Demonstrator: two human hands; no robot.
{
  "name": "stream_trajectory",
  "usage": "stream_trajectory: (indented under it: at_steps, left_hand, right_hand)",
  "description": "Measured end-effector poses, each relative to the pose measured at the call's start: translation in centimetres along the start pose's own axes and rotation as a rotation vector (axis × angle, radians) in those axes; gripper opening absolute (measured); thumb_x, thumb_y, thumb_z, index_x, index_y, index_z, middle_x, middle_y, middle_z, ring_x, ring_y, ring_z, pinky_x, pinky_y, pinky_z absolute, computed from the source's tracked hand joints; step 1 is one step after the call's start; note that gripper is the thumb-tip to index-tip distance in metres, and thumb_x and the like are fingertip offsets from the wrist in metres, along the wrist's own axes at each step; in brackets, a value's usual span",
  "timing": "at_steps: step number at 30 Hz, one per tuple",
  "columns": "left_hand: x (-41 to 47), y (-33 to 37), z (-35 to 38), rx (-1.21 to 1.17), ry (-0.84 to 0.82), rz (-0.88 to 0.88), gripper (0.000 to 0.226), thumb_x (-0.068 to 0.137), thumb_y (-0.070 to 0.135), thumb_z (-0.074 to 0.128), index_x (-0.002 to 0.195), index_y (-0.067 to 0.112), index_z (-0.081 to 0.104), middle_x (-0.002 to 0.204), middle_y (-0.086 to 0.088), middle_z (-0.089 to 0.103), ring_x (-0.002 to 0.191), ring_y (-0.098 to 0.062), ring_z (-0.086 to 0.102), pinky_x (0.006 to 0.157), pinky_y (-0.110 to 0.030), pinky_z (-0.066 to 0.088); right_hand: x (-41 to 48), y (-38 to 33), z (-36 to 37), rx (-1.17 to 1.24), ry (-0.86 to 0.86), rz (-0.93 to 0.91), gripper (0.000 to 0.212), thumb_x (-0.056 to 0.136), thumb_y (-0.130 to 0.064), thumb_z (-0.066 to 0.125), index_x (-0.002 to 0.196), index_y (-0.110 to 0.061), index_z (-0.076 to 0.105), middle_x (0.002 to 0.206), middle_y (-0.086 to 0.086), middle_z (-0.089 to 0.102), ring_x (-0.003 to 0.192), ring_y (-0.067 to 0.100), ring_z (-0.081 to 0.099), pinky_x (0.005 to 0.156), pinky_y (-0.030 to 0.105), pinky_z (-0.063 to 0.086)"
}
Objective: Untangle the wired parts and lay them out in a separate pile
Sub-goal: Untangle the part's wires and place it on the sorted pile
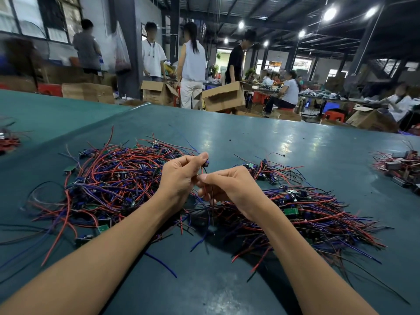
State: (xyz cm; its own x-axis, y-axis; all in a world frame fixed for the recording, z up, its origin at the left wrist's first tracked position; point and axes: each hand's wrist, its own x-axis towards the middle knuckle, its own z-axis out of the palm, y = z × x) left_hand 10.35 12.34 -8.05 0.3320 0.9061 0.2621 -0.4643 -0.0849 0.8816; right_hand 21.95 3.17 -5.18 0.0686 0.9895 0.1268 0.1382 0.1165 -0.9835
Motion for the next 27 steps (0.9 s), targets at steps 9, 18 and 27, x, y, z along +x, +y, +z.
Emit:
stream_trajectory:
  at_steps: [9, 18, 27]
  left_hand:
    - [0.9, -0.3, -0.4, -0.031, 0.119, -0.029, 0.028, 0.089, 0.020, 0.076, 0.068, 0.009, 0.062, 0.050, 0.007, 0.038, 0.049, -0.010, 0.037, 0.057, -0.028, 0.043]
    - [1.0, -0.1, -0.7, -0.104, 0.136, -0.088, 0.025, 0.091, 0.023, 0.075, 0.068, 0.015, 0.071, 0.059, 0.005, 0.045, 0.047, -0.005, 0.043, 0.056, -0.026, 0.050]
    - [-0.7, 1.9, -0.3, -0.276, -0.237, -0.315, 0.015, 0.086, 0.031, 0.073, 0.089, 0.016, 0.071, 0.080, 0.002, 0.061, 0.068, -0.009, 0.058, 0.070, -0.030, 0.053]
  right_hand:
    - [-1.4, -1.8, -1.1, -0.089, -0.323, 0.111, 0.020, 0.095, -0.012, 0.067, 0.081, -0.002, 0.078, 0.073, 0.015, 0.072, 0.059, 0.022, 0.063, 0.053, 0.026, 0.052]
    - [-2.5, -2.9, -3.0, -0.167, -0.540, 0.226, 0.026, 0.096, -0.023, 0.068, 0.079, -0.004, 0.075, 0.066, 0.012, 0.068, 0.052, 0.019, 0.062, 0.048, 0.028, 0.054]
    - [-1.1, -2.2, -4.2, 0.156, 0.024, -0.012, 0.046, 0.091, -0.046, 0.068, 0.062, -0.011, 0.065, 0.050, 0.001, 0.041, 0.037, 0.014, 0.030, 0.040, 0.023, 0.016]
